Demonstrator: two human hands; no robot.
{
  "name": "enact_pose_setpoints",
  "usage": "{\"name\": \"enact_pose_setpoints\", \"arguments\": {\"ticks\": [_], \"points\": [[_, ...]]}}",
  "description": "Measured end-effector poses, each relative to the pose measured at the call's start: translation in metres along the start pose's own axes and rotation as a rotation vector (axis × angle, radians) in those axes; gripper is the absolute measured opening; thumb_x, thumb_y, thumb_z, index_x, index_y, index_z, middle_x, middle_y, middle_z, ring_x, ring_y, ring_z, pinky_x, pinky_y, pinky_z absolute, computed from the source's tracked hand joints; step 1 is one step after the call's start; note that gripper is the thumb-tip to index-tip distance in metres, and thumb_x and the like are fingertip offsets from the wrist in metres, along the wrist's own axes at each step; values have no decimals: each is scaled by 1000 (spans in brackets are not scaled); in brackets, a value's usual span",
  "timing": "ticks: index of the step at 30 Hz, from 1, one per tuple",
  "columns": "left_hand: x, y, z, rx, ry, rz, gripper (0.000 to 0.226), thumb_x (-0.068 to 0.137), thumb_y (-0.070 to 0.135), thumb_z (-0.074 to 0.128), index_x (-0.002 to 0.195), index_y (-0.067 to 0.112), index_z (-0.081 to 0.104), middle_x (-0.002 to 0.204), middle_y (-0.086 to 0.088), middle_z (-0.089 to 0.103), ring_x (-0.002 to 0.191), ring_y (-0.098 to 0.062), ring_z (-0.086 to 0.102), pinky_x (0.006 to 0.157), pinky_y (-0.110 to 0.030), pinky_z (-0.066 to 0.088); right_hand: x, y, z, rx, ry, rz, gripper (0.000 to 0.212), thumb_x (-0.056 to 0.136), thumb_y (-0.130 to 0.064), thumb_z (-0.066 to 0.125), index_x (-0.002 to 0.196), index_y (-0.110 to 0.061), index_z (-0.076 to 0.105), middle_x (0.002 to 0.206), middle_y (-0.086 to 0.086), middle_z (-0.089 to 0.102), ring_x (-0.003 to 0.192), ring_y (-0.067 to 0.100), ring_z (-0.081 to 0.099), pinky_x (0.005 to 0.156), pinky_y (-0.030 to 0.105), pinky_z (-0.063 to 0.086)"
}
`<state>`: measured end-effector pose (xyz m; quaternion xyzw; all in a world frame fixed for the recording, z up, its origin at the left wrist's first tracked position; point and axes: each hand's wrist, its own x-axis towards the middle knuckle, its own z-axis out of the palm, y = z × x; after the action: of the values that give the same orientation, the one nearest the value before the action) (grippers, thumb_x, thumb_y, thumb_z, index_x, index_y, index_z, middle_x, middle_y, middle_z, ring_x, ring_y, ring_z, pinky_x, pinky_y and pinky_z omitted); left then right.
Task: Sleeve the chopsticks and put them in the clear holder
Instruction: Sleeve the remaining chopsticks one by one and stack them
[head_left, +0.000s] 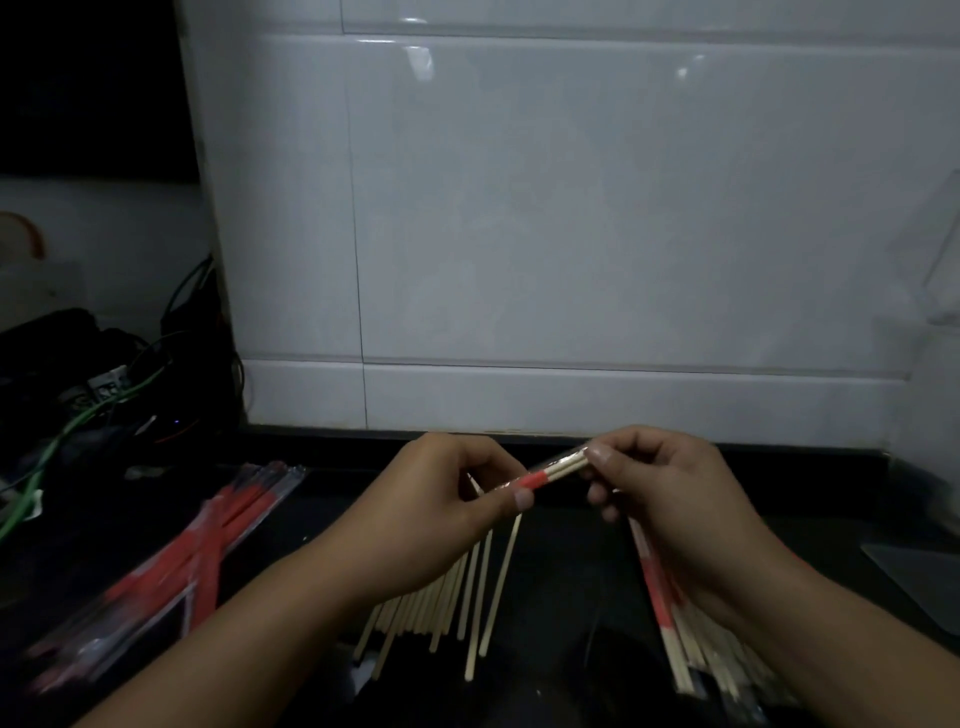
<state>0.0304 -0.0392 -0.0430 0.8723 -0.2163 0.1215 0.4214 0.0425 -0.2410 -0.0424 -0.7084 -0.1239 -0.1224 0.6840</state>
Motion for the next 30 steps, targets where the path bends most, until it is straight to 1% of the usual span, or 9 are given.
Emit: {"name": "enact_pose_setpoints", "arguments": {"ticks": [3, 6, 8, 12, 14, 17, 21, 26, 30], "points": [[0, 0, -4, 26, -3, -16, 3, 89, 32, 71, 88, 35, 73, 78, 16, 70, 68, -5, 65, 60, -20, 52, 7, -2, -10, -53, 55, -65, 19, 91, 2, 61, 74, -2, 67, 58, 3, 62, 49, 10, 53, 47, 21, 43], [-1, 2, -7, 23, 5, -26, 4, 89, 31, 71, 87, 33, 72, 68, 26, 66, 57, 5, 59, 49, -12, 42, 9, -5, -20, -483, 106, -350, 22, 88, 0, 64, 70, -13, 64, 55, -4, 59, 51, 7, 53, 52, 15, 42], [0, 2, -8, 20, 5, -35, 3, 89, 31, 71, 85, 32, 72, 68, 24, 67, 57, 4, 60, 51, -12, 42, 10, -2, -23, -578, 115, -416, 25, 92, -2, 59, 72, -17, 59, 56, -2, 57, 53, 11, 52, 53, 22, 41], [1, 0, -8, -7, -44, -51, 7, 89, 29, 72, 83, 32, 73, 77, 12, 72, 68, -7, 67, 68, -30, 57, 11, 6, -17, -481, 72, -307, 23, 100, -13, 48, 78, -20, 52, 59, 6, 59, 54, 14, 52, 57, 33, 43], [1, -1, -8, -20, -58, -49, 7, 90, 28, 71, 83, 31, 73, 79, 8, 73, 68, -8, 68, 69, -30, 58, 11, 6, -15, -385, 77, -232, 20, 101, -16, 48, 83, -16, 57, 59, 7, 61, 51, 12, 51, 54, 31, 43], [0, 0, -7, -25, -53, -49, 7, 90, 28, 70, 84, 29, 72, 79, 8, 73, 69, -7, 68, 69, -28, 57, 10, 2, -15, -153, 55, -118, 21, 100, -21, 52, 90, -10, 67, 60, 10, 63, 55, 22, 52, 55, 34, 44], [0, 0, -8, -41, -60, -52, 7, 91, 26, 70, 85, 26, 73, 77, 6, 74, 68, -10, 69, 71, -33, 59, 9, 1, -15, -87, 59, -129, 21, 96, -17, 58, 84, -8, 72, 59, 7, 61, 56, 23, 53, 55, 33, 45], [0, 4, -11, -6, -114, -78, 7, 91, 29, 69, 86, 29, 73, 73, 13, 72, 66, -2, 66, 60, -19, 51, 13, 3, -17, -16, 141, -111, 23, 96, -7, 57, 79, -6, 71, 58, 4, 59, 51, 17, 50, 47, 27, 42], [-1, 7, -12, -25, -84, -83, 7, 91, 27, 68, 87, 27, 74, 77, 10, 75, 66, -3, 67, 59, -15, 49, 13, -3, -17, 126, 166, -58, 25, 96, -16, 57, 79, -4, 71, 61, 9, 60, 52, 17, 50, 49, 28, 42]]}}
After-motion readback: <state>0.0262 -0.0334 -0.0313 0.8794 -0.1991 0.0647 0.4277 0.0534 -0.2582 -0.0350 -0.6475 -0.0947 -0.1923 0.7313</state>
